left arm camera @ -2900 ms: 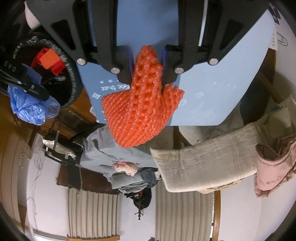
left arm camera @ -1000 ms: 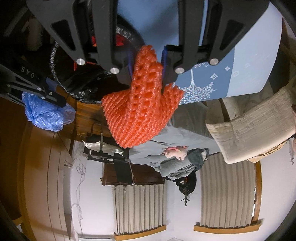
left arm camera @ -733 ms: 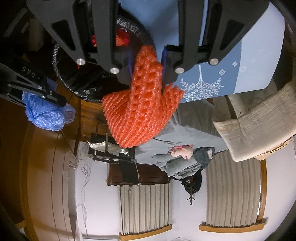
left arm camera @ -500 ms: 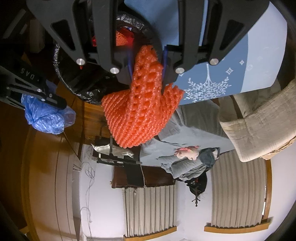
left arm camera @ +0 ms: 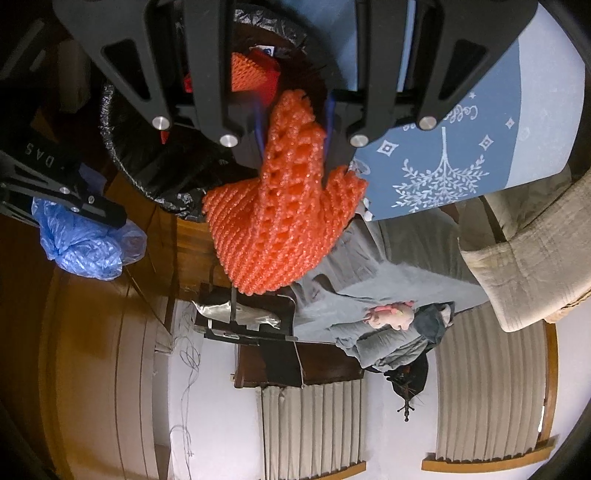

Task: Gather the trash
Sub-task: 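Carry both tools over the bin, holding the orange mesh and blue plastic, then open both tools to drop the orange mesh and blue plastic into the bin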

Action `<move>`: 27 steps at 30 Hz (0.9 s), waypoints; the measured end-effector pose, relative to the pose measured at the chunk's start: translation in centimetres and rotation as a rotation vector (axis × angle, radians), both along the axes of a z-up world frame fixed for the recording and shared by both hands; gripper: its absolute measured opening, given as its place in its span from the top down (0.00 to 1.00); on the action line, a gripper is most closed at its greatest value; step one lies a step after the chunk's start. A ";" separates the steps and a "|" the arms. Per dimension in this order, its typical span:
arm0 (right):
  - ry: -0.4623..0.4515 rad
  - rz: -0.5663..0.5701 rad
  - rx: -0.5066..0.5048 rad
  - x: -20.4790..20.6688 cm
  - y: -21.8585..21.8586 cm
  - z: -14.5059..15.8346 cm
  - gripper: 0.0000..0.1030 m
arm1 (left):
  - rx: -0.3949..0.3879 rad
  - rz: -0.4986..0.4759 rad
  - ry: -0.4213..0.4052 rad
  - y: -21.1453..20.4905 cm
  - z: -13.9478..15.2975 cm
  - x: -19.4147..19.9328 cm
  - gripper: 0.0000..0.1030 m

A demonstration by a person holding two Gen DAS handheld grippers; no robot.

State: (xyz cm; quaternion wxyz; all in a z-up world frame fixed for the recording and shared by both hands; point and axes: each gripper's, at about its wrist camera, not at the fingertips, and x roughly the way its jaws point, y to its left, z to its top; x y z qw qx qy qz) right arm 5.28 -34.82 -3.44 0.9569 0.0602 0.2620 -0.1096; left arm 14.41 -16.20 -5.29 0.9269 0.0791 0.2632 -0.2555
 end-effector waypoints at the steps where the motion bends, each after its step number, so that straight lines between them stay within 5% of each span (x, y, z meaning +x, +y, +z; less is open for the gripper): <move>1: 0.003 -0.003 0.000 0.1 -0.2 -0.2 0.66 | 0.002 -0.002 0.004 -0.1 -0.2 0.3 0.78; 25: 0.078 -0.037 0.000 2.9 -2.7 -4.2 0.64 | 0.039 -0.061 0.078 -4.2 -4.2 4.3 0.77; 27: 0.088 -0.042 -0.002 3.3 -2.9 -4.6 0.63 | 0.037 -0.086 0.096 -4.6 -4.4 4.6 0.69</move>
